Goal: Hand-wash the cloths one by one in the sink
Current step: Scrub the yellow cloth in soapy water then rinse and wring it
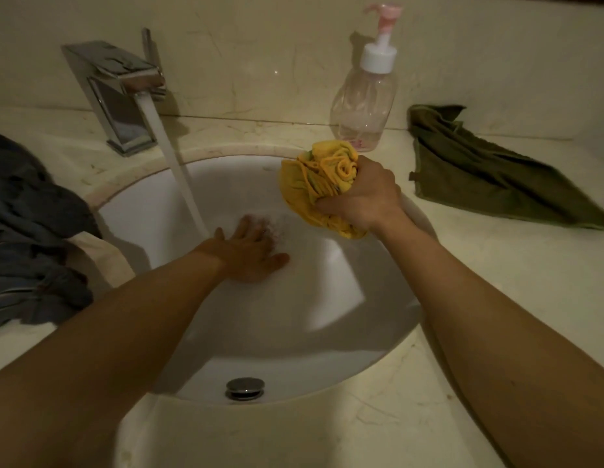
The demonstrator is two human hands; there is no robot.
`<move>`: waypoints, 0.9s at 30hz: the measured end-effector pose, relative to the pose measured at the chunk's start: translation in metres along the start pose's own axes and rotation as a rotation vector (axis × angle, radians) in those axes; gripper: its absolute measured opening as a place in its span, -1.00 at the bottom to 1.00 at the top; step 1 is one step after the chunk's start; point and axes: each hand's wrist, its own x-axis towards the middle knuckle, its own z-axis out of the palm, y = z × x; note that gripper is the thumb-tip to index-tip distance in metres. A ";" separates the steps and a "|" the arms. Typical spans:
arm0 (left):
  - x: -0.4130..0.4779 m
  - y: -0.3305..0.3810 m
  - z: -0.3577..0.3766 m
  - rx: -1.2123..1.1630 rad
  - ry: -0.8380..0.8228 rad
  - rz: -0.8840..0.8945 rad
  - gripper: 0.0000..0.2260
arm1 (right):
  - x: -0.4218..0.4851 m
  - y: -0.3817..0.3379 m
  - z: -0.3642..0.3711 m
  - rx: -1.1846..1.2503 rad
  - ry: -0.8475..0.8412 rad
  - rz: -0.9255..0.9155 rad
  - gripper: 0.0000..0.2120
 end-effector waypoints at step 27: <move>-0.055 -0.039 -0.046 -0.544 0.623 -0.164 -0.56 | -0.021 -0.038 0.024 -0.306 -0.188 -0.046 -0.57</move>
